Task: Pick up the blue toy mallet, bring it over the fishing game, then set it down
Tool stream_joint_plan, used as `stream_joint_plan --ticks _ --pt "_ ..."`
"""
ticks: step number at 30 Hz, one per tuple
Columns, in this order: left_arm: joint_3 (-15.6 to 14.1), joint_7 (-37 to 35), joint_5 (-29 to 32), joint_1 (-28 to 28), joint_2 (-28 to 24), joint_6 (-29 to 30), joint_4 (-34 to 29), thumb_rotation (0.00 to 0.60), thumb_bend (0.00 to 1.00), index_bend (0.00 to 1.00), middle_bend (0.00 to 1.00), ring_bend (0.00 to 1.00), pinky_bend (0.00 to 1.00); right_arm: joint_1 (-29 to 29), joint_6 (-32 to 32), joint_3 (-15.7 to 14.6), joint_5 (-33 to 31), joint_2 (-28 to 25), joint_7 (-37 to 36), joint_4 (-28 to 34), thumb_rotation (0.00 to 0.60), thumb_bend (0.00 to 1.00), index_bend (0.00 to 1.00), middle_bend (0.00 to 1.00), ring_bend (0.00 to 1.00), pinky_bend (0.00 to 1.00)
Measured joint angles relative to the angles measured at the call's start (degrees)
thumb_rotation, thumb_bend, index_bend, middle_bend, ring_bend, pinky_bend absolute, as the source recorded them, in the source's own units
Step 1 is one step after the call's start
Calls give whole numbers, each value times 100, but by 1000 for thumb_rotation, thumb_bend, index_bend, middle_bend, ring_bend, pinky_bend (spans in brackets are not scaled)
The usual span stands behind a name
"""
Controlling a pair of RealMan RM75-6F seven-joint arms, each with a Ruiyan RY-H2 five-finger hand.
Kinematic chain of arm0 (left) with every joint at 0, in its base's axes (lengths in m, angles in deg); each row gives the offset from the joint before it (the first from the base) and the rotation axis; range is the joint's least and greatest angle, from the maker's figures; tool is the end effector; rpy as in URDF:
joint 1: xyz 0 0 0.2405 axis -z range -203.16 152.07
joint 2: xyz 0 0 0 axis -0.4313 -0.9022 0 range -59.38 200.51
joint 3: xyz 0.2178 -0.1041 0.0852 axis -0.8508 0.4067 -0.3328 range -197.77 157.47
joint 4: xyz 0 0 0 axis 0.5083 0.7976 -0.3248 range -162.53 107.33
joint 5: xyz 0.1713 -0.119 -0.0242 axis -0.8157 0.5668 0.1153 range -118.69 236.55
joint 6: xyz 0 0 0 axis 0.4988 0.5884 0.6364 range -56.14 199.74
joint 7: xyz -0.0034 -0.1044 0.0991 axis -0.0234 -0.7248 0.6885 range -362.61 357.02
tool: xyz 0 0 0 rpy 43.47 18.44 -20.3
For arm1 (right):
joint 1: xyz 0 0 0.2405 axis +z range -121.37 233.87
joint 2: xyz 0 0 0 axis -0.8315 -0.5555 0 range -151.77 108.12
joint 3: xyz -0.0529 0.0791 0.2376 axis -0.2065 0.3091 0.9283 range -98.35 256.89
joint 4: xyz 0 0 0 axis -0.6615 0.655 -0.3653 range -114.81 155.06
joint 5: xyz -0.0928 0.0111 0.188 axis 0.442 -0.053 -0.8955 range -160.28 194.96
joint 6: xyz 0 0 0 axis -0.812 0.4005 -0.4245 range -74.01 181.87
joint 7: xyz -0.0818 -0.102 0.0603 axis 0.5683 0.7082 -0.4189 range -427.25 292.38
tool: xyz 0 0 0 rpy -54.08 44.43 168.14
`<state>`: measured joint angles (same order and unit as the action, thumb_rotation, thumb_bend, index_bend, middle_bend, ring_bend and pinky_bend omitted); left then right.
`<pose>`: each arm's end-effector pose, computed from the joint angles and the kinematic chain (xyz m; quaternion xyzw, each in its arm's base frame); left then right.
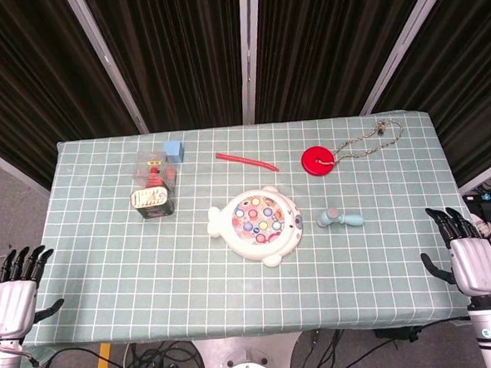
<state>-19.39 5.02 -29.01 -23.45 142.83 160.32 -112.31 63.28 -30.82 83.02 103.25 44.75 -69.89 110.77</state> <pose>-0.3260 0.1587 0.1257 -0.6135 -0.3495 -0.3490 0.6162 -0.3051 -0.1961 0.1496 0.5879 -0.3911 0.4199 0.5702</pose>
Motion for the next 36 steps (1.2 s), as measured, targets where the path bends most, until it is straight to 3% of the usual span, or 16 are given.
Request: stream_joint_plan --ticks 8,16,25,30,36 --pt "-17 -93 6 16 -19 -65 -20 600 56 126 96 45 20 201 417 39 -67 -68 107 103 600 207 102 225 90 189" --pt "-30 -198 37 43 -42 -155 13 600 56 127 96 45 20 945 1633 333 -586 71 379 40 600 210 150 242 108 209" --pt "-33 -303 88 66 22 -251 160 600 56 127 96 45 20 2019 3180 611 -1385 971 657 -885 600 230 278 307 140 235" --pt "-30 -365 124 76 56 -295 250 600 56 126 96 45 20 2418 3493 707 -1714 1512 858 -1447 600 237 295 313 143 238" --pt "-30 -429 163 81 81 -343 325 600 55 127 96 45 20 2596 3669 743 -1950 1730 979 -1666 600 246 305 331 161 240"
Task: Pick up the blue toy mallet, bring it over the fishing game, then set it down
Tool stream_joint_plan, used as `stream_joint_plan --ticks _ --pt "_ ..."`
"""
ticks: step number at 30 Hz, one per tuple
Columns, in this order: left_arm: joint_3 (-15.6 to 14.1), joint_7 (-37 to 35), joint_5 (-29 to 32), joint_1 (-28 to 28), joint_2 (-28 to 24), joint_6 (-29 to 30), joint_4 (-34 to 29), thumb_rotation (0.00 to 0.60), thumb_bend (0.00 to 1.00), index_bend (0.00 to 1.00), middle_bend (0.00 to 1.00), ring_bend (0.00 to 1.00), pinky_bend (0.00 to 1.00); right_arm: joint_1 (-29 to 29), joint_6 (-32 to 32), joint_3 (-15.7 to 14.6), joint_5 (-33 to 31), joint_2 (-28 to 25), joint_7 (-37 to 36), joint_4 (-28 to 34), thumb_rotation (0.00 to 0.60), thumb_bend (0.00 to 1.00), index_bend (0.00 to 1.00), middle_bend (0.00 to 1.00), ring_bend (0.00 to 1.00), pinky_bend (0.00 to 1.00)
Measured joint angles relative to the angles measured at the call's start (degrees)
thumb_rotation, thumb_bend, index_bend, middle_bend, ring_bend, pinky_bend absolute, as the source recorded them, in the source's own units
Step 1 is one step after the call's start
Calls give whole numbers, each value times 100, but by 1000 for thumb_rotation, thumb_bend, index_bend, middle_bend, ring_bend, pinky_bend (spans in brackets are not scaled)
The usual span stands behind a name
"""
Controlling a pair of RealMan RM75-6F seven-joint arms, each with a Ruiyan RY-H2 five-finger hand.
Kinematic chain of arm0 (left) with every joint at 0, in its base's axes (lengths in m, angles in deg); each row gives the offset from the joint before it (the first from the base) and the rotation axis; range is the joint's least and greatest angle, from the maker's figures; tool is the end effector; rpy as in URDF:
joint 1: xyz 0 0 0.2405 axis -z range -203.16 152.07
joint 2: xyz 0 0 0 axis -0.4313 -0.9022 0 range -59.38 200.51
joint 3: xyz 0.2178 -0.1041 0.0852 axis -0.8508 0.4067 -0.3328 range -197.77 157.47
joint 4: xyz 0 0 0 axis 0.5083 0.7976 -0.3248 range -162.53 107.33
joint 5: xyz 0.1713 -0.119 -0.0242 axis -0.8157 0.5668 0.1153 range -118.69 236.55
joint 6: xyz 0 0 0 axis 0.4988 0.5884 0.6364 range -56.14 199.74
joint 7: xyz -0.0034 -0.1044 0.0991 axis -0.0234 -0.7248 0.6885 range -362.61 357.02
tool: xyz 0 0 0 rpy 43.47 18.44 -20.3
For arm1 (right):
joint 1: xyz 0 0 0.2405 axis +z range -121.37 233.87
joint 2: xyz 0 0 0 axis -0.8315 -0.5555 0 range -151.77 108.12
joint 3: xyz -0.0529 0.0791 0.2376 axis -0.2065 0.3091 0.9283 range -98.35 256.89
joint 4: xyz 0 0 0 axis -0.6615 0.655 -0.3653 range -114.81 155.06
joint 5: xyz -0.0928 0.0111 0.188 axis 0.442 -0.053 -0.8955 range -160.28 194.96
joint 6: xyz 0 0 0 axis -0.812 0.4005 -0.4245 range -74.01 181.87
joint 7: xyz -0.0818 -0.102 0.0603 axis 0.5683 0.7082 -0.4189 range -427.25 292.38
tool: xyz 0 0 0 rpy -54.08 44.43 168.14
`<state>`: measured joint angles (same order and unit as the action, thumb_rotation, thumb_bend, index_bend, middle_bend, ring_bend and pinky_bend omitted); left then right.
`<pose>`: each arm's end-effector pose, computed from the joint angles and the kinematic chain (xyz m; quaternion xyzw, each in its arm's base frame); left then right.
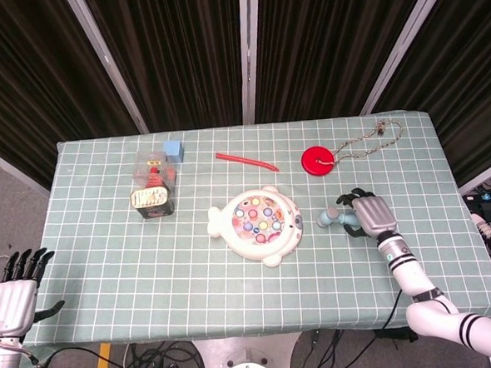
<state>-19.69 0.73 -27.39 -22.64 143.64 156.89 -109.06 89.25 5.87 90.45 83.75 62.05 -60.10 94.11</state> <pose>-0.3407 0.1624 0.1194 -0.6140 -0.3796 -0.3391 0.6033 -0.2591 -0.3484 0.0247 0.6904 -0.4536 0.3063 0.4730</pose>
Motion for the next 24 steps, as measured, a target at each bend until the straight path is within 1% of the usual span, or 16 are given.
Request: stream_joint_plan --ticks 6,14,24 --pt "2 -39 -8 8 24 2 50 600 56 126 96 45 20 156 139 -31 -99 172 70 -91 600 302 363 391 212 253" --pt "-6 -95 20 -17 30 8 110 600 56 126 96 45 20 287 240 -42 -307 273 199 -176 600 346 382 397 225 257" --pt "-10 -155 40 -39 44 13 169 600 56 126 96 45 20 361 267 -102 -472 344 300 -233 600 406 424 434 257 264"
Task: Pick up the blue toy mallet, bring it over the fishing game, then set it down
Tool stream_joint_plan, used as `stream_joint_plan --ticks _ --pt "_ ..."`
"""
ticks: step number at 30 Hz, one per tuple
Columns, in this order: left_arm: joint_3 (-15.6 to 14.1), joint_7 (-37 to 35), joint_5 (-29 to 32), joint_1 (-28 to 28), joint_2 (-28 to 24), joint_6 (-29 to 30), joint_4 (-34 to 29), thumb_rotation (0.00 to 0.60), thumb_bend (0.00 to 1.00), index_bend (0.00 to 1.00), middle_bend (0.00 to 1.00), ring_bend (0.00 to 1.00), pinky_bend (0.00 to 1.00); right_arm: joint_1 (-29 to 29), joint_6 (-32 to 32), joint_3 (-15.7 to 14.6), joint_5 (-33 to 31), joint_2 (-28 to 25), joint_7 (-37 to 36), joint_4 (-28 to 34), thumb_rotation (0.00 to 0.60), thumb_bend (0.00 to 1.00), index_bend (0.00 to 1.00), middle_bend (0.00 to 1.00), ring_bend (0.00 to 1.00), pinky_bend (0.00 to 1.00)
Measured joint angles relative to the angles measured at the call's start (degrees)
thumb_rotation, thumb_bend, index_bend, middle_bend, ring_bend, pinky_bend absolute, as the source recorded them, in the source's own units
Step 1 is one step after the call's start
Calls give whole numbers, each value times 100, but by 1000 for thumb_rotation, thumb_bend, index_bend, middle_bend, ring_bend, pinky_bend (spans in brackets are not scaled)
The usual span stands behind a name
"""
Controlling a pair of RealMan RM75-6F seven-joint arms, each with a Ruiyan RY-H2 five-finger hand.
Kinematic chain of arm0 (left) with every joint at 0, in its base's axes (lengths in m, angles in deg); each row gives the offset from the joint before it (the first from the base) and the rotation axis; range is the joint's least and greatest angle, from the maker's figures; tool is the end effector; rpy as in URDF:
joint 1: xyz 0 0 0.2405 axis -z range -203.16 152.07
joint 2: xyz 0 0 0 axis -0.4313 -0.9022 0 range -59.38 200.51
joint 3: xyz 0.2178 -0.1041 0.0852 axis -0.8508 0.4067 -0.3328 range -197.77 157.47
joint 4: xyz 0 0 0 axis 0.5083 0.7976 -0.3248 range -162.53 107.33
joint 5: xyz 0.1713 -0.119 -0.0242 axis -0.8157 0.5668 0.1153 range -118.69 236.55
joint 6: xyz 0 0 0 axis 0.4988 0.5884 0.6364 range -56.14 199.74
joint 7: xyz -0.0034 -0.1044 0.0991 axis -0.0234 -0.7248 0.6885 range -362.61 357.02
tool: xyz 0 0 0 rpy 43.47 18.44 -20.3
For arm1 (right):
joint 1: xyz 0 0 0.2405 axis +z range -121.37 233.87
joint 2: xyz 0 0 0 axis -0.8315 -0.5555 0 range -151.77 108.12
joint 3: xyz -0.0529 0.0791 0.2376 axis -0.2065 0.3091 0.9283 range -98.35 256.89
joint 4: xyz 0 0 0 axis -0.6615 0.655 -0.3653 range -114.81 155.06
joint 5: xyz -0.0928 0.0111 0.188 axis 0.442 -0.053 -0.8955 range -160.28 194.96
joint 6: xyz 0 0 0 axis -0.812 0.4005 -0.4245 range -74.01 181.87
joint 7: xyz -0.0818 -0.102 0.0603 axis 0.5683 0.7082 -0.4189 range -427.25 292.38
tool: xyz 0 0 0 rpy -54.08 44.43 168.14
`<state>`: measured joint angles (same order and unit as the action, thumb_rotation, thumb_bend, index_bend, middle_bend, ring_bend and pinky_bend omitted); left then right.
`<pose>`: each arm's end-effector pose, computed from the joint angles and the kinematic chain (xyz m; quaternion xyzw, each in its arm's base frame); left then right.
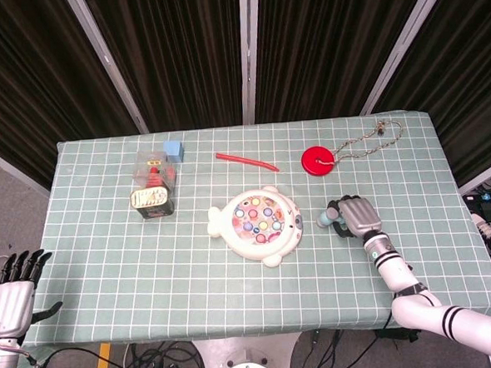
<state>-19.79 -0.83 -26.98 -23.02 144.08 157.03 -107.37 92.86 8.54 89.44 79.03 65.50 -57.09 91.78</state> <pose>-0.3475 0.1600 0.1203 -0.6086 -0.3844 -0.3378 0.6064 -0.2481 -0.3565 -0.0001 0.7028 -0.4621 0.2852 0.4595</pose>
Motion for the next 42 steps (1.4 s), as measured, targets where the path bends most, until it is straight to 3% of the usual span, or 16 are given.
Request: stream_joint_plan --ticks 12,21,27,32,42 --pt "-12 -29 7 3 22 -39 42 600 56 126 96 45 20 -36 -136 -65 2 -49 -16 65 600 414 466 473 297 273" --pt "-11 -21 29 14 28 -80 55 600 56 126 96 46 20 -43 -197 -86 9 -65 -25 59 600 424 575 521 354 290" --pt "-13 1 36 16 23 -93 45 600 56 126 96 45 20 -25 -232 -96 66 -138 0 102 600 520 657 580 426 352" --pt "-16 15 34 9 15 -80 30 600 56 126 96 45 20 5 -216 -107 160 -242 -17 172 600 643 689 619 482 475" --pt "-14 47 26 -5 -24 -48 -22 600 56 126 96 45 20 167 -174 -29 420 -681 -88 633 600 672 692 631 505 533"
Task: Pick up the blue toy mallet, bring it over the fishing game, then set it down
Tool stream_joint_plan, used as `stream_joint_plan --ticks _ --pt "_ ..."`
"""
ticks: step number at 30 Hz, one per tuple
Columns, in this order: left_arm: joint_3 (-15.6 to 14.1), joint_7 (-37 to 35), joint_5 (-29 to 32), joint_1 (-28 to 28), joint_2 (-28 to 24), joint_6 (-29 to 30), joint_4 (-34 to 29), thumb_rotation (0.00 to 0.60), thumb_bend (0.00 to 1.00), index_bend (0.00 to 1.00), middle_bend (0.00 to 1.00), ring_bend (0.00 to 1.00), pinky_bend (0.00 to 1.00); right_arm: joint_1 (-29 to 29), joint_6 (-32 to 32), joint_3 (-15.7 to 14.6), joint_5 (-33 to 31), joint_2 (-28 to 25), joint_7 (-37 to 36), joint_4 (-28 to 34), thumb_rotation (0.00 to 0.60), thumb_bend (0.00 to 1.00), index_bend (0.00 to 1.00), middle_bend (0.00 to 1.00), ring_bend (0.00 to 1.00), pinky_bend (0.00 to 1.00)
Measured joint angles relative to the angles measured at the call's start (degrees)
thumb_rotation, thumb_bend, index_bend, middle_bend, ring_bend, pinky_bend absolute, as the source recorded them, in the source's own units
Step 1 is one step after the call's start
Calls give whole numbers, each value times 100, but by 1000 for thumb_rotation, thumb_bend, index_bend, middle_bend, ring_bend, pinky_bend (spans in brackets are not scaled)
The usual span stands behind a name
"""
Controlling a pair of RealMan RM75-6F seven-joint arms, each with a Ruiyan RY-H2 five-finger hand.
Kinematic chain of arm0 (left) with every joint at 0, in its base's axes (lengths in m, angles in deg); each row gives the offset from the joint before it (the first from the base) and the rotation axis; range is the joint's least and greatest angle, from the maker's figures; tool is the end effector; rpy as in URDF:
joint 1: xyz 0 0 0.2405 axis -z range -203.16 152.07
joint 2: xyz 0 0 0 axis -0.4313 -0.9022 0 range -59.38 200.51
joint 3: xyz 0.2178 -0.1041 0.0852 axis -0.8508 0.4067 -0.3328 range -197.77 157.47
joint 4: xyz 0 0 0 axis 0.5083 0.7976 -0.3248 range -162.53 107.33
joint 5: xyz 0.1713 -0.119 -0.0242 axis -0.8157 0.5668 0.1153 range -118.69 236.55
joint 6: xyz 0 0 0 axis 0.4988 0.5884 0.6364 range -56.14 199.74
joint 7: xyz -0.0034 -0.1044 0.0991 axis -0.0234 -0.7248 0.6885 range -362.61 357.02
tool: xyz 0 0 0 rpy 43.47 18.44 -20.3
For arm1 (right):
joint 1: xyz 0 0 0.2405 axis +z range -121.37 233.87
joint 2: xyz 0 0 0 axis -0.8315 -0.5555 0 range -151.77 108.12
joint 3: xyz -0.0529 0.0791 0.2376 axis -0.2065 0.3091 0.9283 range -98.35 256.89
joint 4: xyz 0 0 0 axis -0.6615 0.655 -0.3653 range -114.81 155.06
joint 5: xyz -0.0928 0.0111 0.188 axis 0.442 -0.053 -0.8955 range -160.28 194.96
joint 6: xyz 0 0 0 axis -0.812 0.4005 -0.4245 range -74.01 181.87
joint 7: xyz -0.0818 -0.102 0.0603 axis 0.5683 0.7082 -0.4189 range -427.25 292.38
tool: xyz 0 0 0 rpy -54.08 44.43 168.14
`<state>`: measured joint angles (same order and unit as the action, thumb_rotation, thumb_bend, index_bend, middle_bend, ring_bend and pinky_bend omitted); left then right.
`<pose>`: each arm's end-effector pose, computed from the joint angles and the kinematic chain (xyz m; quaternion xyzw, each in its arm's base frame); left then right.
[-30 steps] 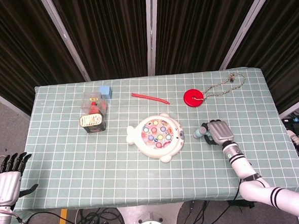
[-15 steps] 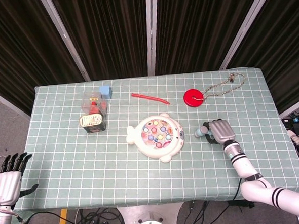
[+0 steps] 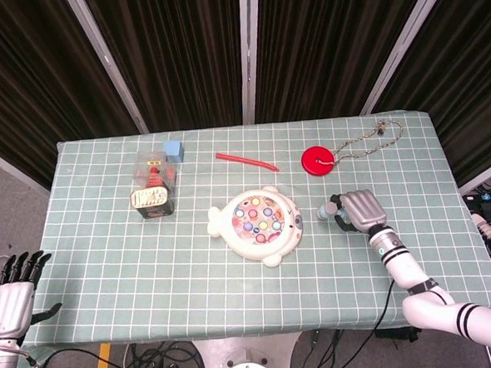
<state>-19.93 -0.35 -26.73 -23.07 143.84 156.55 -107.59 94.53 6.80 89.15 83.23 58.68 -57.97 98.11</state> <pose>-0.3486 0.1591 0.1203 -0.6108 -0.3860 -0.3309 0.6070 -0.2258 -0.3629 0.0327 0.7276 -0.4136 0.3079 0.4523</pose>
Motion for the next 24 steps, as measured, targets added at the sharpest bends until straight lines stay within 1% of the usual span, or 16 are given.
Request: stream_joint_plan --ticks 4,9,15,24 --pt "9 30 -5 4 -21 12 -34 600 56 126 96 45 20 218 197 71 107 -184 -6 234 600 671 693 631 505 544" --pt "11 83 -10 5 -51 19 -96 600 56 126 96 45 20 630 525 203 129 -246 95 434 600 671 693 633 508 561" --pt "6 109 1 -11 -85 32 -135 600 57 126 96 45 20 1128 826 338 -81 -9 315 452 600 671 693 636 510 578" --pt "10 104 17 -15 -81 23 -121 600 57 126 96 45 20 1580 1018 367 -381 264 518 469 600 671 693 636 510 579"
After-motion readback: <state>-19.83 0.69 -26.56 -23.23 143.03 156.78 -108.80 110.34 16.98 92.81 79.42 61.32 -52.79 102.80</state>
